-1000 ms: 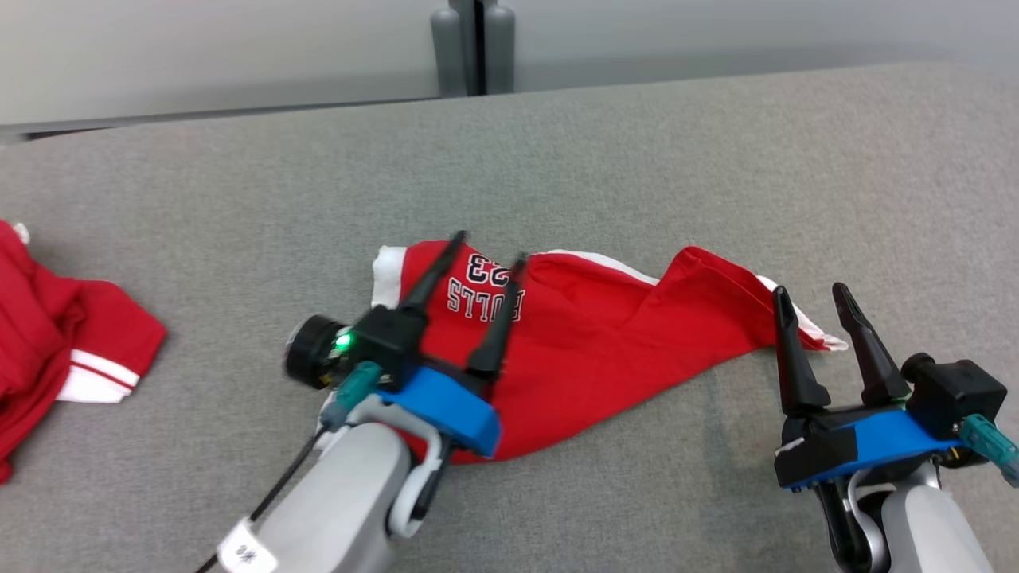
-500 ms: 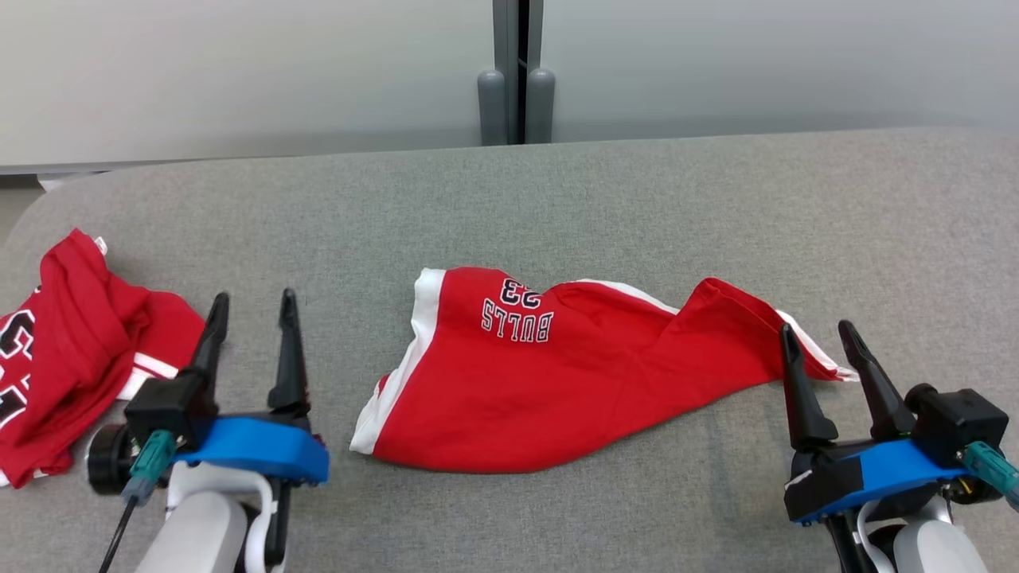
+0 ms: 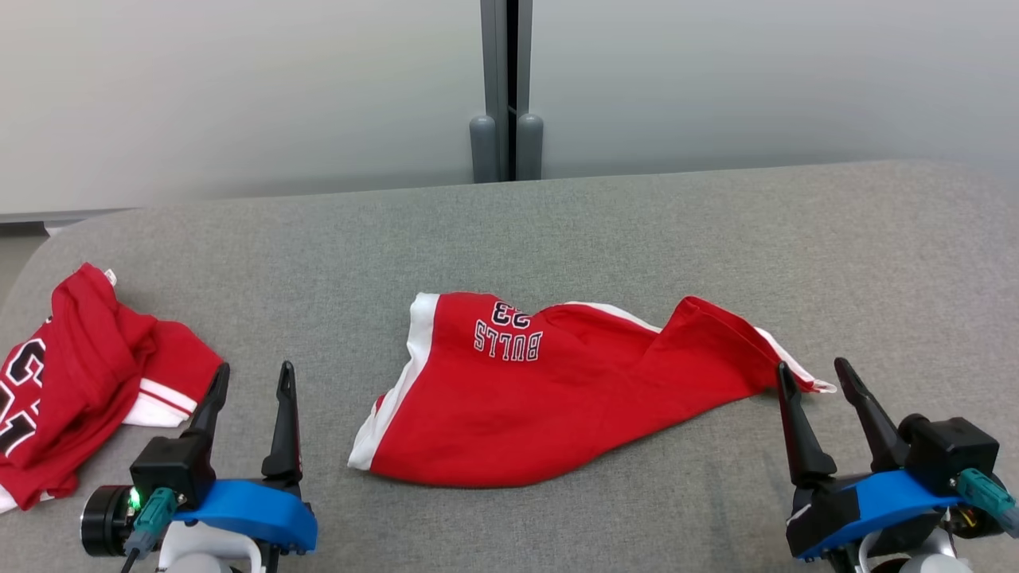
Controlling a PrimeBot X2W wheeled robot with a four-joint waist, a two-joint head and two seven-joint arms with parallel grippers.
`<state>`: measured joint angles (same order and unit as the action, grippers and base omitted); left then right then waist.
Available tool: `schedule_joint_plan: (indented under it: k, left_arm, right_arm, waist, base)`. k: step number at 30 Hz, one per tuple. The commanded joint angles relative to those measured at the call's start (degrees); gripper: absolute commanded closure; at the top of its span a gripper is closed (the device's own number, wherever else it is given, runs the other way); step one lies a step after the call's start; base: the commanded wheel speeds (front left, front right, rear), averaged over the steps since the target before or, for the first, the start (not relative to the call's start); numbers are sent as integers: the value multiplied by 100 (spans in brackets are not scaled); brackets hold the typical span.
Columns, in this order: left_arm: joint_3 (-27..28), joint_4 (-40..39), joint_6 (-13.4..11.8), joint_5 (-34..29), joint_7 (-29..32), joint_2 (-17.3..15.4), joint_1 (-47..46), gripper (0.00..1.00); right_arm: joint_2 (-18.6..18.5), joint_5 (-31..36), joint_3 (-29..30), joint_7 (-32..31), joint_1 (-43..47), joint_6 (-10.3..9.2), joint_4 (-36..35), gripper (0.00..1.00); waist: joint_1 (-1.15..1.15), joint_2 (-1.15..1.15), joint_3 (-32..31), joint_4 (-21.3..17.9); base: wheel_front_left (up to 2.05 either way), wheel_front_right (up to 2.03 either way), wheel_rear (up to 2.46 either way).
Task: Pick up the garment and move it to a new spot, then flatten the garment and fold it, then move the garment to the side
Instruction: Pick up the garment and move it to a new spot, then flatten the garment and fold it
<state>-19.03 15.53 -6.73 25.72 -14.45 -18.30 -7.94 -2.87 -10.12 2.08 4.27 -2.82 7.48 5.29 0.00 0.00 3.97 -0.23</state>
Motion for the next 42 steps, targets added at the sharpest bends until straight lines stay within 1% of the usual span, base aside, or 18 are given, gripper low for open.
schedule_joint_plan:
  k: [1,7,16,24,37,42]
  left_arm:
    - [0,-12,8,6,14,-45,87,0]
    - [-31,-70,-42,37,49,-75,249,0]
    - [-55,-189,-123,87,114,-104,358,0]
    - [-69,-256,-179,99,152,-128,373,0]
    - [-81,-222,-188,133,107,-131,249,0]
    - [-90,-273,-218,125,93,-126,145,0]
  right_arm:
    - [-6,39,-3,-18,120,2,-39,0]
    - [-6,37,-22,-101,277,2,-124,0]
    - [-5,-12,-34,-158,342,2,-202,0]
    - [-5,-58,-47,-119,292,2,-166,0]
    - [-5,-94,-49,-98,239,2,-123,0]
    - [-5,-14,-135,-151,155,2,-125,0]
  waist:
    - [0,0,-60,-33]
    - [0,0,-198,-71]
    - [0,0,-238,-88]
    - [0,0,-208,-89]
    - [0,0,-149,-64]
    - [0,0,-16,-44]
  base:
    - [0,0,0]
    - [0,0,0]
    - [0,0,0]
    - [0,0,0]
    - [0,0,0]
    - [0,0,0]
